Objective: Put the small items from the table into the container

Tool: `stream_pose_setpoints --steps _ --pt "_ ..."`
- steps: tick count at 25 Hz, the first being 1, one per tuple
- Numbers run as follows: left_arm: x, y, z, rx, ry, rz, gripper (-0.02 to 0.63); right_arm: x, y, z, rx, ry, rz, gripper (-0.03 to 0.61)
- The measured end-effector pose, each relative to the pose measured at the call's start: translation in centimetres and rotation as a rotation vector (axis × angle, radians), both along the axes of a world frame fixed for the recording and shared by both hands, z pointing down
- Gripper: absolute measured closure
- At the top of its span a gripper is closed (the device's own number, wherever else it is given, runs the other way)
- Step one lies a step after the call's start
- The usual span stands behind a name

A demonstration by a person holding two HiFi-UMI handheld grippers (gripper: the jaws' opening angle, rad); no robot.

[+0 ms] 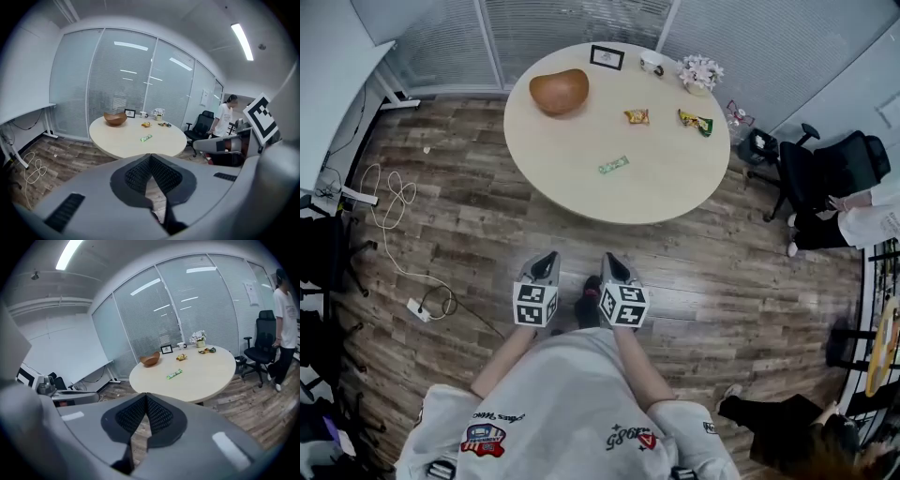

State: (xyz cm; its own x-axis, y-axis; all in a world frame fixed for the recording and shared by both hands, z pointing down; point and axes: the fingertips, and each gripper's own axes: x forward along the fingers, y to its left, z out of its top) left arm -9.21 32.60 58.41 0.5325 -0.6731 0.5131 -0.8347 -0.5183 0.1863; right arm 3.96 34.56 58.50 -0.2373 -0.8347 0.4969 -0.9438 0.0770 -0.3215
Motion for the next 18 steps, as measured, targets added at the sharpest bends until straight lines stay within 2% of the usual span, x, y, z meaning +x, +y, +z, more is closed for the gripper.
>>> stream_pose_setpoints --steps 8,14,18 --pt "2.2 -10.8 -1.4 0.023 0.001 -0.071 0.606 3.2 -12.0 0.0 -0.005 0.024 -0.081 0.575" --pt "2.9 -18.0 -1.0 0.039 -0.035 -0.049 0.606 4.2 -18.9 1.9 -0.048 0.031 -0.077 0.575" --pt "3.4 -23.3 0.4 0.021 -0.051 0.0 0.606 5.1 -23.7 4.6 -0.094 0.053 -0.013 0.574"
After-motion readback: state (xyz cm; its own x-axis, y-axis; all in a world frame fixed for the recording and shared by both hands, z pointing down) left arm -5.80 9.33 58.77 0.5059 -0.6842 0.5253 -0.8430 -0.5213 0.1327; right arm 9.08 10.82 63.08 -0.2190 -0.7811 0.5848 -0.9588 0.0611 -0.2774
